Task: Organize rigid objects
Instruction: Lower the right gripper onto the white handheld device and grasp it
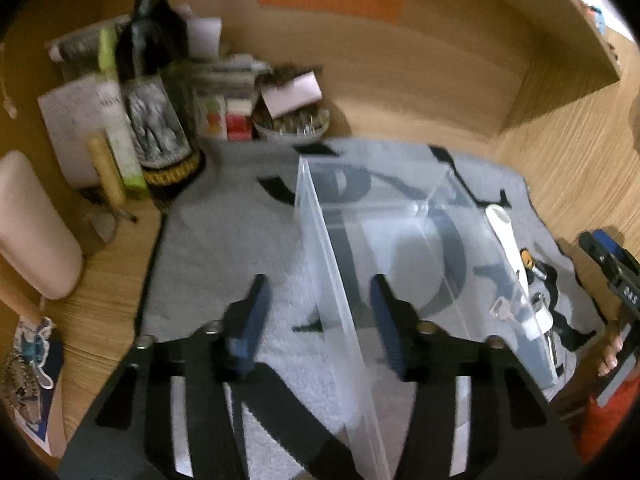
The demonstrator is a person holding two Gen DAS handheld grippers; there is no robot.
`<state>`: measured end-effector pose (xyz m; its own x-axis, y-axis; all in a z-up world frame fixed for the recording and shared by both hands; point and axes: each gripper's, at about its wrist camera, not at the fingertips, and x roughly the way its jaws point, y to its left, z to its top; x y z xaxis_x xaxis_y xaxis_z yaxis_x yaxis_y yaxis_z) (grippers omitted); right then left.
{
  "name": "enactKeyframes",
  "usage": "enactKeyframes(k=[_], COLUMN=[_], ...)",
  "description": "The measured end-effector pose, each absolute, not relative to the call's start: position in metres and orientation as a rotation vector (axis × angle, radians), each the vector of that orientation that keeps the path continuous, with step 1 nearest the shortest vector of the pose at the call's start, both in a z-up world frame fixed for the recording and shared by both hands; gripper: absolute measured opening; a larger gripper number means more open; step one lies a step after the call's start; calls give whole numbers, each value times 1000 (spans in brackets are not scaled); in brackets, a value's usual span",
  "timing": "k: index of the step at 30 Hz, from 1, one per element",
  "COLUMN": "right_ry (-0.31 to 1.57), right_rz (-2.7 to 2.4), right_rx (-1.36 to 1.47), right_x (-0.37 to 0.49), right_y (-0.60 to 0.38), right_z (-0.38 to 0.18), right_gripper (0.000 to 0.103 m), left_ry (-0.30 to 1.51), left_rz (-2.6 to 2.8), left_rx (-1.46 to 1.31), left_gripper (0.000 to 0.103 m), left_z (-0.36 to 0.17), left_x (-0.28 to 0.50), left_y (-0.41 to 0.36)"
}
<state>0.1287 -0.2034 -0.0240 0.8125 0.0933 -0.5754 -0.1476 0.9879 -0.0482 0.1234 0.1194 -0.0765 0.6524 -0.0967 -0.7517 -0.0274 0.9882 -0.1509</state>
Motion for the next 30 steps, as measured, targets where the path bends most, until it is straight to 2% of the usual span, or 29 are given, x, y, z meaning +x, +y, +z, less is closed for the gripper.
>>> enactKeyframes(k=[3, 5, 7, 11, 13, 17, 20, 25, 26, 27, 30], right_ry=[690, 738, 783, 864, 901, 975, 1049, 1110, 1106, 1100, 1090], right_rz=[146, 152, 162, 182, 186, 192, 181, 185, 179, 174, 184], right_rx=[-51, -37, -32, -41, -64, -110, -130, -119, -130, -137, -122], right_x=[147, 158, 169, 188, 197, 214, 228, 239, 240, 240, 240], right_y=[-210, -210, -207, -198, -190, -177, -172, -167, -166, -165, -165], right_z=[-33, -40, -47, -61, -69, -84, -99, -112, -111, -111, -110], right_gripper=[77, 67, 65, 63, 63, 54, 43, 39, 33, 31, 30], left_ry=[897, 917, 939, 954, 953, 951, 948, 936, 934, 932, 929], left_rz=[-69, -88, -104, -127, -143, -170, -171, -166, -164, -161, -155], left_rx=[-162, -168, -173, -194, -199, -207, -209, -211, -209, -206, -201], left_gripper=[46, 44, 35, 33, 29, 18, 17, 17, 17, 17, 16], left_z=[-85, -89, -92, -95, -95, -95, -96, -96, -96, -96, -96], left_x=[132, 135, 137, 140, 140, 141, 142, 140, 140, 140, 139], left_y=[119, 120, 121, 123, 122, 120, 119, 119, 118, 118, 118])
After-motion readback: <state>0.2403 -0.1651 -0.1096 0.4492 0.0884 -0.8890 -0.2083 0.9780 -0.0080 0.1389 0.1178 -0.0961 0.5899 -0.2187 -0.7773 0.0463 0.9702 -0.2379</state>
